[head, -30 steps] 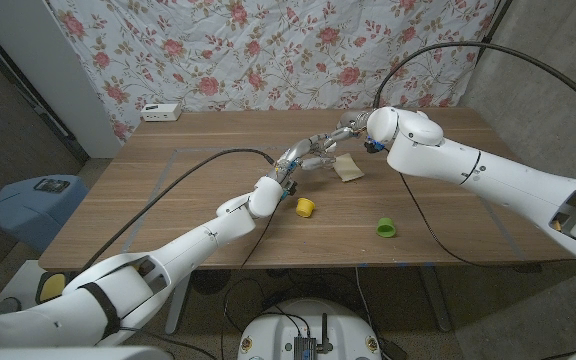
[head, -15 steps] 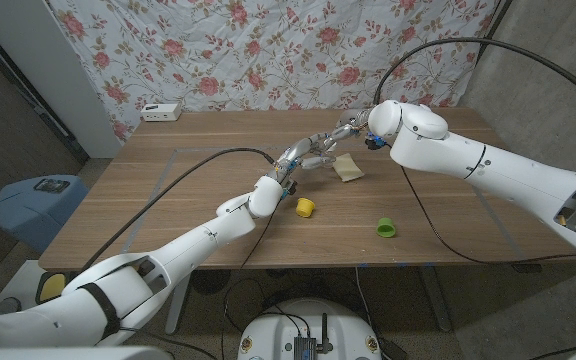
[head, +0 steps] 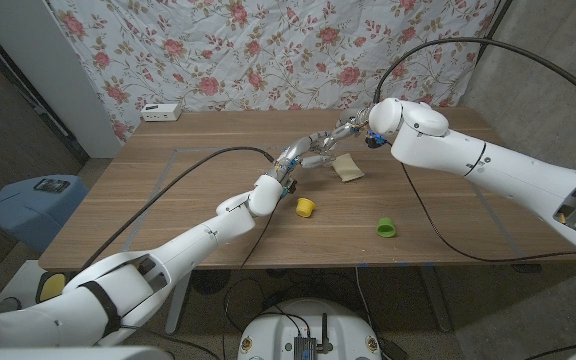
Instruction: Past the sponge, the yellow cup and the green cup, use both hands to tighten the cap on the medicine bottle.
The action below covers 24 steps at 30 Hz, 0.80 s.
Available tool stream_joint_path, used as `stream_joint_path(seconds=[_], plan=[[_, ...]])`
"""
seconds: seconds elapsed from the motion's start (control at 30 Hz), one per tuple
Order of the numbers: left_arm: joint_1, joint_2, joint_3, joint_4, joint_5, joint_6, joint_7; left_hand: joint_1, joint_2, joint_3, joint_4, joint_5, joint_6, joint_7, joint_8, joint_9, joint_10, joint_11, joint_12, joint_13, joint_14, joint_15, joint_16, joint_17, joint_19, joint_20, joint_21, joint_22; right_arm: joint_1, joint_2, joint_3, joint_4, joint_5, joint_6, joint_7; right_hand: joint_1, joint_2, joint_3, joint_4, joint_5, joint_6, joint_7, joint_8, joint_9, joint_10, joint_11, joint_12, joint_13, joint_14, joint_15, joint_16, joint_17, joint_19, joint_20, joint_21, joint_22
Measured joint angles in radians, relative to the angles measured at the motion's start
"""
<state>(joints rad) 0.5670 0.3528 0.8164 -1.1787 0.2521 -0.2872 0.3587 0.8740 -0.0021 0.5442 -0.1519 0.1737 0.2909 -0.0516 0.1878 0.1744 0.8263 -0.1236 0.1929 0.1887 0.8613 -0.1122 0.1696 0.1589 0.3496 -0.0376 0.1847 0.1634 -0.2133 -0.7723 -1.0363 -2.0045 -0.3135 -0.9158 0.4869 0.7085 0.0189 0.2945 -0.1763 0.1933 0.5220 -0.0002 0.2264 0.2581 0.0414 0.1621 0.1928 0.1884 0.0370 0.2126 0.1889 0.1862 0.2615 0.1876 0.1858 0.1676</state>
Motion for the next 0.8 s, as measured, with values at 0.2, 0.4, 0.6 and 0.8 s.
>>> stream_joint_path(seconds=[0.2,0.4,0.6,0.8], plan=[[-0.001,0.000,0.001,0.001,0.001,-0.004,-0.001,0.000,0.000,0.000,0.000,0.000,0.000,0.000,0.000,0.000,0.000,0.000,0.000,0.000,0.000,0.000,0.000,0.000,0.000,0.000,0.000,0.000,-0.007,0.004,0.008,0.010,0.002,0.008,-0.008,0.015,0.004,0.008,0.000,0.000,0.018,-0.003,0.007,0.000,0.007,0.000,0.000,0.000,0.008,0.000,0.000,0.000,0.007,-0.007,0.000,0.000],[-0.001,0.000,0.001,0.000,0.002,-0.004,-0.001,0.000,0.000,0.000,0.000,0.000,0.000,0.000,0.000,0.000,0.000,0.000,0.000,0.000,0.000,0.000,0.000,0.000,0.000,0.000,0.000,0.000,-0.015,0.007,0.016,0.016,0.005,0.016,-0.016,0.032,0.007,0.015,0.001,0.000,0.047,-0.011,0.024,0.005,0.018,-0.003,0.000,0.000,0.018,0.000,0.004,0.000,0.016,-0.008,0.008,0.000],[0.000,0.002,0.001,-0.004,0.003,-0.004,-0.002,0.000,0.000,0.000,0.000,-0.001,0.000,0.000,0.000,0.000,0.006,0.006,-0.001,-0.001,0.000,0.000,0.000,0.000,0.000,0.000,0.000,0.000,-0.022,0.008,0.023,0.019,0.007,0.021,-0.025,0.042,0.002,0.020,0.004,0.000,0.065,-0.018,0.033,0.005,0.023,-0.005,0.008,0.000,0.029,0.000,0.004,0.000,0.027,-0.009,0.008,0.000],[0.003,0.003,0.001,-0.008,0.003,-0.003,-0.003,0.000,0.000,0.000,0.000,-0.001,0.000,0.000,0.000,0.000,0.006,0.006,-0.001,0.000,0.000,0.000,0.000,0.000,0.000,0.000,0.000,0.000,-0.030,0.009,0.028,0.019,0.007,0.022,-0.036,0.054,0.009,0.024,0.008,0.000,0.081,-0.023,0.037,0.009,0.036,-0.007,0.008,0.000,0.038,-0.002,0.004,0.000,0.032,-0.014,0.008,0.000]])
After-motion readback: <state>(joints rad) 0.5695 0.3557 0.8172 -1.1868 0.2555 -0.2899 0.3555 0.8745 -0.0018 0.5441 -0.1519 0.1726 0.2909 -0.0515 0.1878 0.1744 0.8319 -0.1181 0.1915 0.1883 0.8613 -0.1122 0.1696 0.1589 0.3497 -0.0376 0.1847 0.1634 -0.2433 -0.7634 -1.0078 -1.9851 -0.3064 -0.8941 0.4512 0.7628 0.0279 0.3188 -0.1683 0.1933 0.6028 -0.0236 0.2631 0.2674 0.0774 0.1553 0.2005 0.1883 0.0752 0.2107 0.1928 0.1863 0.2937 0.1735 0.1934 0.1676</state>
